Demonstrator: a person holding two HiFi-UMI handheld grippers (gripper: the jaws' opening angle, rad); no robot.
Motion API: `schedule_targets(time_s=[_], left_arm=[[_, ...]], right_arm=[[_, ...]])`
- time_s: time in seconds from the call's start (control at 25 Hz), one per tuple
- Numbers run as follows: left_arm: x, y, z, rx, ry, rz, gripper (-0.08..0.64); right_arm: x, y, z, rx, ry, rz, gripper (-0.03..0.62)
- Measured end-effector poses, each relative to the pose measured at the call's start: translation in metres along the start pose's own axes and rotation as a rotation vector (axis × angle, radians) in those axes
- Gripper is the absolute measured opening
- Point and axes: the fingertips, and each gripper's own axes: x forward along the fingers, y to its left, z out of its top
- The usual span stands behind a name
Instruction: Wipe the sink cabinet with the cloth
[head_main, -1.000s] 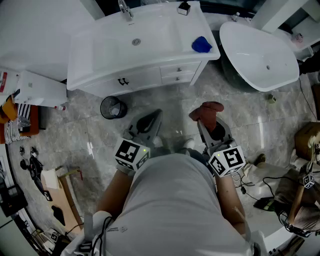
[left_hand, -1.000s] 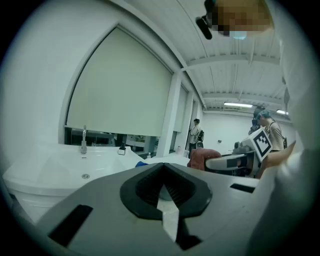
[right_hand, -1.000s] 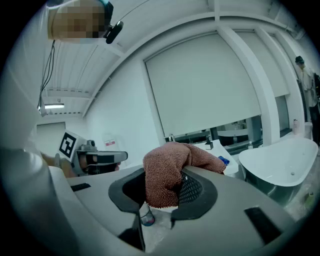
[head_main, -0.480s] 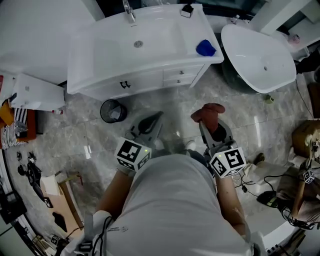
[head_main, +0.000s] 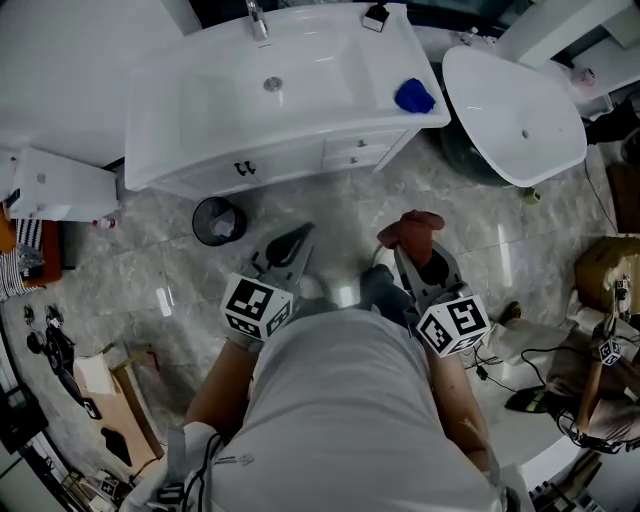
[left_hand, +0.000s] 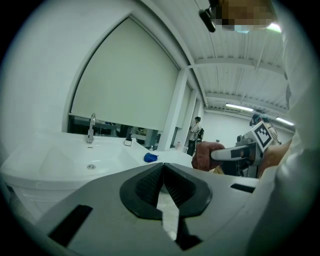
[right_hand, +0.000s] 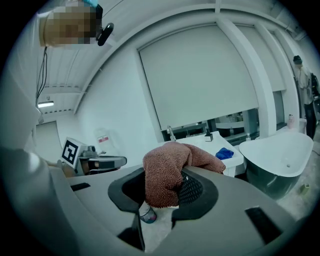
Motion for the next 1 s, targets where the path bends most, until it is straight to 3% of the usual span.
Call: schedule_targets(time_s=[0.16,0.44,0.76,1.0], left_arm=[[0.02,0.009,0.004,-0.007,0.007,0.038,0.012],[0.059,0.012,0.015,-0.022,0.033,0.171,0.012],[0.088,0.018,0.027,-0.092,0.042,0.378,0.012],[0.089,0.011,0.016,-0.137,0.036,0.514,0.012]], right_arm=[[0.023,-0.021,0.009,0.01,0.009,0.044,0.127],[0.063,-0.073,0.024,0.006,0.073,0.19,0.127],[0.105,-0.111,0.044,0.024,0.155,0.37,0.127],[0.125,-0.121,0.024,0.058,0.239,0.491,0.127]])
